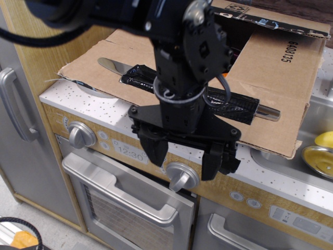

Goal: Close large4fbox flaps

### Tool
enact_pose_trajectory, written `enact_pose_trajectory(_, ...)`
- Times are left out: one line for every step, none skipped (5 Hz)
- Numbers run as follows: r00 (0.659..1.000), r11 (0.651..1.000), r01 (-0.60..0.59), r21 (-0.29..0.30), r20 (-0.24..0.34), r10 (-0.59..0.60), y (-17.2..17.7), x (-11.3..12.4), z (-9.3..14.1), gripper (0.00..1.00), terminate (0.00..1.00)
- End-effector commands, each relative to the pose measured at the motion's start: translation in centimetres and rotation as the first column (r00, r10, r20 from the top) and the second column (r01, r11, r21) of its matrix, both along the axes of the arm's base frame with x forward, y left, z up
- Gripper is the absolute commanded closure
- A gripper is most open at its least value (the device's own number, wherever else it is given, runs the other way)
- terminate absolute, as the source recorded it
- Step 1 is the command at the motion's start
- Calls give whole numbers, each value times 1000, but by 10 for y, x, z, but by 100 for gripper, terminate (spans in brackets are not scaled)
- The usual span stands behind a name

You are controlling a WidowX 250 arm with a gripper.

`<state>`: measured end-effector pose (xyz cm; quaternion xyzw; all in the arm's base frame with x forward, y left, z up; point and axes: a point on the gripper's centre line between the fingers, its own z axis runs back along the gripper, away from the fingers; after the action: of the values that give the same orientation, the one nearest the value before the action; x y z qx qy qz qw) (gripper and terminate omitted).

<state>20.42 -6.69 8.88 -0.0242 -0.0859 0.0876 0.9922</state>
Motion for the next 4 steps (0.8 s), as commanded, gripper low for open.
enact_pose_trajectory(987,991,114,64,106,-120,1,29,6,0,0)
enact_pose_trajectory(978,981,149,128,131,-165,1,41,23,0,0)
enact_pose_trajectory(963,961,184,208,155,-218,4,52,44,0,0)
enact_pose_trajectory(945,935,228,272,169,-280,8,68,66,0,0)
